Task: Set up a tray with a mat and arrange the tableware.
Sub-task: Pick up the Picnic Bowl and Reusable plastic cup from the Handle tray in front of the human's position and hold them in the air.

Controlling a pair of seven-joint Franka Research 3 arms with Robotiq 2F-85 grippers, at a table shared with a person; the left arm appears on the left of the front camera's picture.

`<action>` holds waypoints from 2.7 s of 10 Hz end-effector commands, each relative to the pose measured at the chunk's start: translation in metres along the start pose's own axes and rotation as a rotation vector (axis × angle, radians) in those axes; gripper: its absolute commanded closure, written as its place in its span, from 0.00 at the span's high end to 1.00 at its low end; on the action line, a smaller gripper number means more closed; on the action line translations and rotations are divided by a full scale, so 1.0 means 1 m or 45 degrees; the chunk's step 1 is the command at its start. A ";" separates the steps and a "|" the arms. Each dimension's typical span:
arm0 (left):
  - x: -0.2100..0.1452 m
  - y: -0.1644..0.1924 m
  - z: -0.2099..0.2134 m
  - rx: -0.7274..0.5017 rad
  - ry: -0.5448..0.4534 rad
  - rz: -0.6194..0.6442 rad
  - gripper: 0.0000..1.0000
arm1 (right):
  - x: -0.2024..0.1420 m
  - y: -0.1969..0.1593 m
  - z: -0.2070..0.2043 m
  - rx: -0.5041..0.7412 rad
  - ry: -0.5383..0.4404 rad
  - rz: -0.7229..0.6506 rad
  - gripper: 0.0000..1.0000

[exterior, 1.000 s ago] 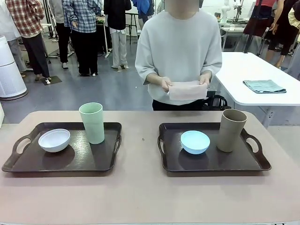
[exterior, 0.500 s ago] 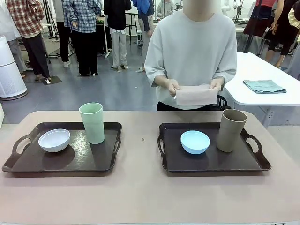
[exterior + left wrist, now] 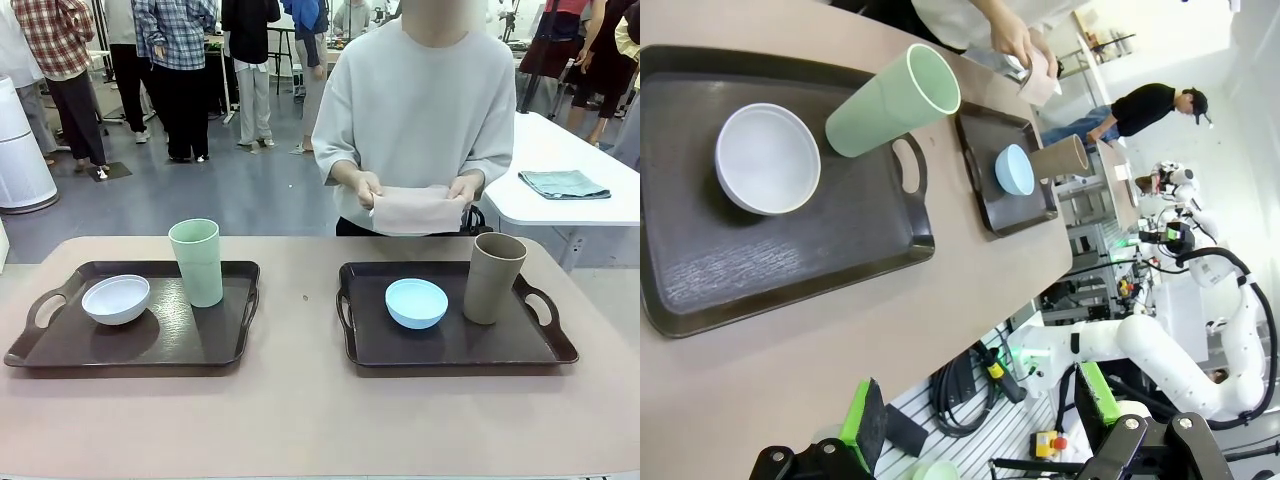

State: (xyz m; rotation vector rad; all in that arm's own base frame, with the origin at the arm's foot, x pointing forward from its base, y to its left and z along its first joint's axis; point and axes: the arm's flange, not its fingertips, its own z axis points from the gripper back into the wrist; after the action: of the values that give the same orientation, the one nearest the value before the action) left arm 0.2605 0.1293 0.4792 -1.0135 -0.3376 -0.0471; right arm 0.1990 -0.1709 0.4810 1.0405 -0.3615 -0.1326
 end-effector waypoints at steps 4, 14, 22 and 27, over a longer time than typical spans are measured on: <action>0.002 0.001 0.002 -0.026 -0.011 -0.030 1.00 | 0.004 0.000 0.001 0.034 -0.009 0.024 1.00; 0.002 0.001 0.002 -0.026 -0.011 -0.030 1.00 | 0.004 0.000 0.001 0.034 -0.009 0.024 1.00; 0.037 -0.090 -0.065 0.243 0.102 -0.102 1.00 | 0.062 0.025 -0.013 0.072 0.058 0.474 1.00; 0.076 -0.200 -0.209 0.578 0.228 -0.086 1.00 | 0.113 0.030 -0.029 -0.102 0.257 1.257 1.00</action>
State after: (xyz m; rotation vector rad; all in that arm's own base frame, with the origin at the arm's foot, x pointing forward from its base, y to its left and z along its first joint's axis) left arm 0.3269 -0.1302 0.5686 -0.6068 -0.2413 -0.1446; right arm 0.3056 -0.1552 0.5243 0.7310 -0.5813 0.7573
